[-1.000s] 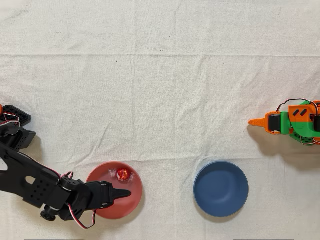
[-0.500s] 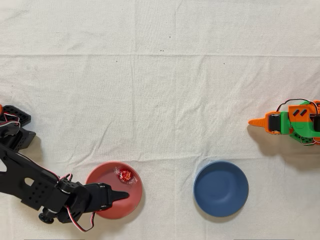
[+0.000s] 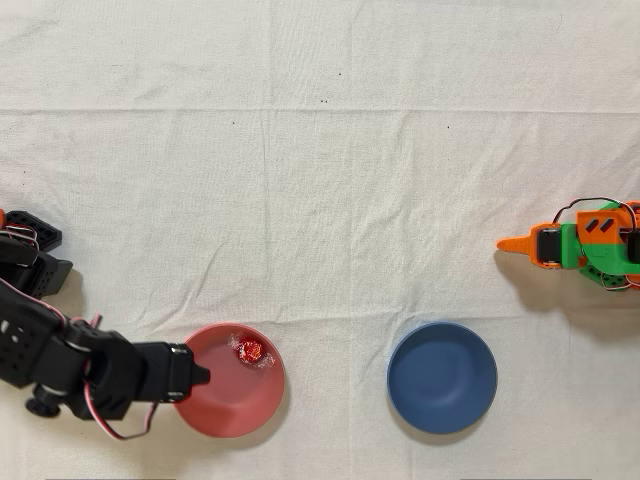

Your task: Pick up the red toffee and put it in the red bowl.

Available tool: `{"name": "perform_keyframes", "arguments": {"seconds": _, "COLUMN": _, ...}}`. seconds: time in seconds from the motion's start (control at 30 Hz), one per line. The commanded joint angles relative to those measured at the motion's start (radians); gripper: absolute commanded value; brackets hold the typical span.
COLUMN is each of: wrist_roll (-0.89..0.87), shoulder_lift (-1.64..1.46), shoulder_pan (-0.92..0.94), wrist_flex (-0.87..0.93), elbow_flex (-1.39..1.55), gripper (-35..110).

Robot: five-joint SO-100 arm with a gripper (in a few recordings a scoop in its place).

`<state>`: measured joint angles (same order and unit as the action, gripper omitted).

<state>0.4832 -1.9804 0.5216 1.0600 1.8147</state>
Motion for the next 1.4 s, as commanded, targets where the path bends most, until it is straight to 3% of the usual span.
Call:
{"name": "perform_keyframes", "arguments": {"seconds": 0.0, "wrist_roll": -0.028, "shoulder_lift": -0.172, "shoulder_pan": -0.049, "wrist_flex": 0.011, "elbow_flex": 0.055, "gripper": 1}}
{"name": "perform_keyframes", "arguments": {"seconds": 0.17, "wrist_roll": -0.041, "shoulder_lift": -0.276, "shoulder_pan": -0.150, "wrist_flex": 0.005, "elbow_flex": 0.153, "gripper": 1}}
{"name": "perform_keyframes", "arguments": {"seconds": 0.47, "wrist_roll": -0.147, "shoulder_lift": -0.646, "shoulder_pan": -0.347, "wrist_flex": -0.242, "elbow_flex": 0.511, "gripper": 1}}
{"name": "perform_keyframes", "arguments": {"seconds": 0.8, "wrist_roll": -0.252, "shoulder_lift": -0.900, "shoulder_pan": -0.388, "wrist_flex": -0.400, "elbow_flex": 0.844, "gripper": 1}}
{"name": "perform_keyframes", "arguments": {"seconds": 1.37, "wrist_roll": -0.402, "shoulder_lift": -1.173, "shoulder_pan": -0.499, "wrist_flex": -0.376, "elbow_flex": 1.216, "gripper": 1}}
